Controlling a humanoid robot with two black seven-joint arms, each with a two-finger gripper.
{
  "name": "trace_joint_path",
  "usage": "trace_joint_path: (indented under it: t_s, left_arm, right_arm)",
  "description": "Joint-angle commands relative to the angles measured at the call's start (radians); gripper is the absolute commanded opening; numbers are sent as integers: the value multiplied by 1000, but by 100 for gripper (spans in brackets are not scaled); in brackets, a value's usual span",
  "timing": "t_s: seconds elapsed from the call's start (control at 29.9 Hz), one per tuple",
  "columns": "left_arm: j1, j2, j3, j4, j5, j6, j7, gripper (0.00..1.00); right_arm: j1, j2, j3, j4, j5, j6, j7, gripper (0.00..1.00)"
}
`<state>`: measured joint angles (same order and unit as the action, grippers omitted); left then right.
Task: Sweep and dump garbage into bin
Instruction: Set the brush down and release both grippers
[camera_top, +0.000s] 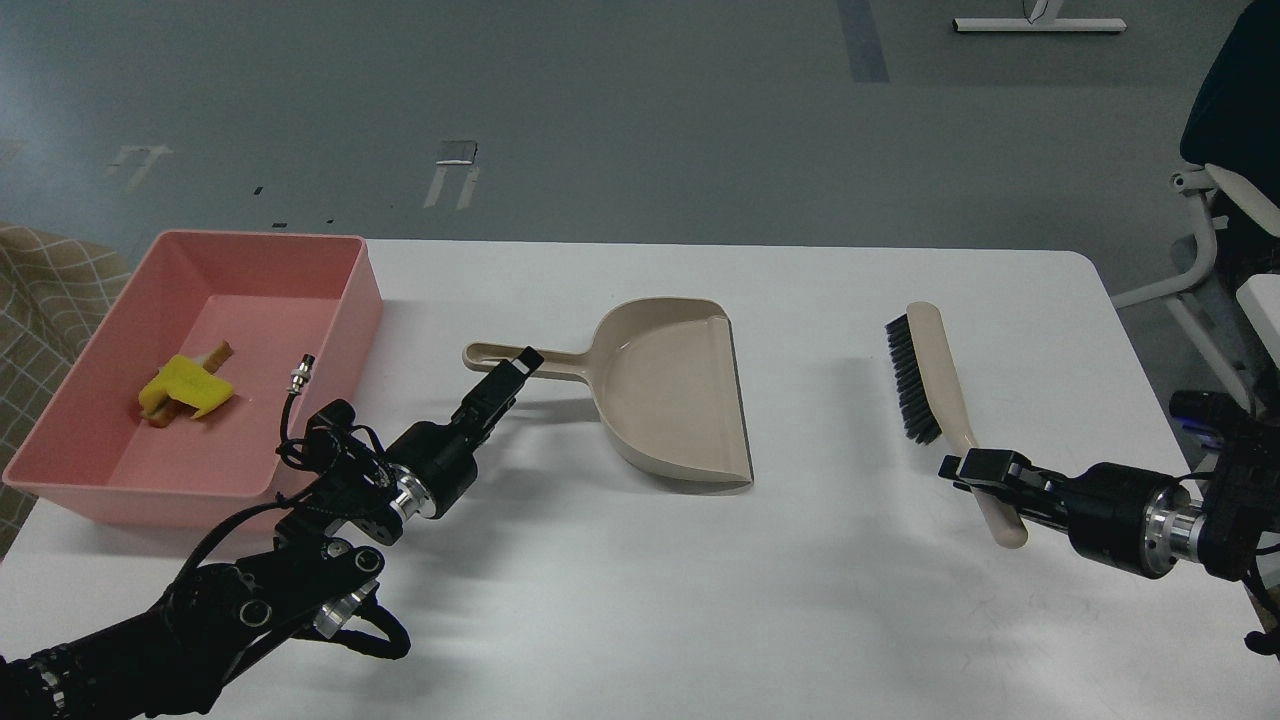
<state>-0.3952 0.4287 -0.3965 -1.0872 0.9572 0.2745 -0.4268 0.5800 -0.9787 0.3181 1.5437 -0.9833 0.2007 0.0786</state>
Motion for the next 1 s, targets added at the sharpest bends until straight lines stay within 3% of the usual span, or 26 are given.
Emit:
trace_joint_path:
  t_s: [0.0,0.43,0.5,0.67,0.97]
  left_arm:
    - [3,16,-1,-17,-2,-1,-1,94]
    - [3,50,-8,-60,-5,-9,-30,94]
    - [4,51,-8,-65,-6,-12,-30,94]
    - [9,71,-2,-97,-8,-14,-55,95]
    - [9,85,-2,-102,-8,-14,-55,95]
  right_arm:
    - [0,8,1,-26,26,5,4,0]
    - [-15,12,-2,-53,31,5,1,0]
    - [-15,12,-4,-53,29,3,1,6]
    - [-26,11,-8,-53,29,5,3,34]
    - [-29,8,-10,-47,29,5,0,55]
